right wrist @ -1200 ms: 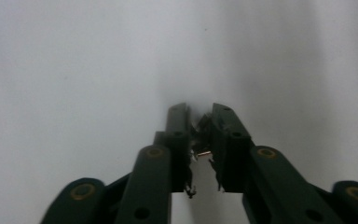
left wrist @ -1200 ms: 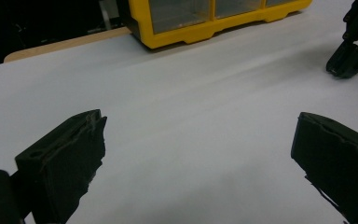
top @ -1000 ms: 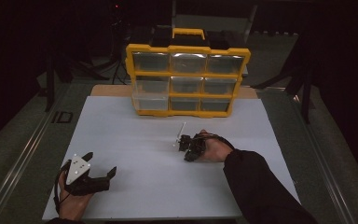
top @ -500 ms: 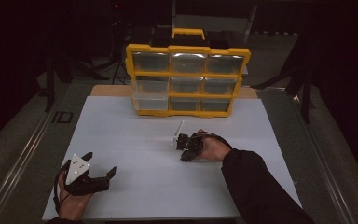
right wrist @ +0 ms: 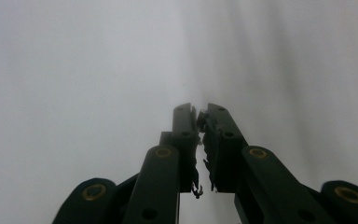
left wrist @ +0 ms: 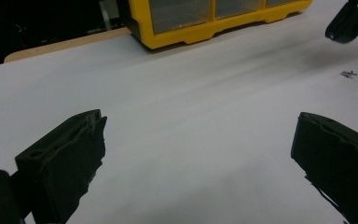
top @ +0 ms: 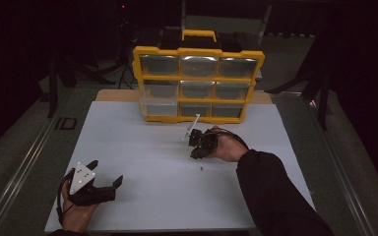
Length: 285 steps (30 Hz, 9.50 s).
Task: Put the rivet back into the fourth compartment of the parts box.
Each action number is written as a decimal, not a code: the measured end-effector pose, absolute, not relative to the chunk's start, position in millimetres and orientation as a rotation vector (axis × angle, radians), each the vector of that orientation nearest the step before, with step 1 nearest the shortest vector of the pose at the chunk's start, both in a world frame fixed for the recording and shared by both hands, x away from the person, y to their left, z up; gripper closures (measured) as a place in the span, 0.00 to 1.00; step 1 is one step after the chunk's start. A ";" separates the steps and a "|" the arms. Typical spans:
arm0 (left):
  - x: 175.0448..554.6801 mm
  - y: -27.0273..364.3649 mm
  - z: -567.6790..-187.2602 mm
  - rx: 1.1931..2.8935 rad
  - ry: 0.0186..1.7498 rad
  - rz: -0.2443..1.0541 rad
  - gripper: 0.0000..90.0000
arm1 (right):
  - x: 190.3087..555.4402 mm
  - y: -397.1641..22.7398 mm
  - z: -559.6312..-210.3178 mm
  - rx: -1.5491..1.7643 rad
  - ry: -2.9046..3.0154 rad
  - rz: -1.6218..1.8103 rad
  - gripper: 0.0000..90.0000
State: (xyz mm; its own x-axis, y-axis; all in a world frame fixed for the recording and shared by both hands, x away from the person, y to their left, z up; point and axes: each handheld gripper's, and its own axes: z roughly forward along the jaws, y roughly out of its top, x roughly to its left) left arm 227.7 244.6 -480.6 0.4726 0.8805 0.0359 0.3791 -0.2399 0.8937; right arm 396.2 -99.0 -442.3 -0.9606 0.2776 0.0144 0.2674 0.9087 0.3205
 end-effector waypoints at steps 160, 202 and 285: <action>227.3 245.5 -480.1 1.816 1.057 0.699 0.04 | 403.2 -97.7 -417.3 0.494 2.876 0.456 0.21; 227.1 245.4 -480.1 1.816 1.057 0.702 0.04 | 387.4 -107.9 -487.5 0.493 3.087 0.239 0.70; 227.5 245.3 -480.3 1.821 1.055 0.698 0.04 | 435.8 -88.2 -343.4 0.485 2.907 0.603 0.92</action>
State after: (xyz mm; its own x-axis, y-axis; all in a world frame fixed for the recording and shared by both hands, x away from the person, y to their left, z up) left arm 227.5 245.3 -480.3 0.4784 0.8775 0.0345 0.3754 -0.2398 0.8953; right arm 435.8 -88.2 -343.4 -0.9394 0.3369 -0.0643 0.2834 0.8682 0.4073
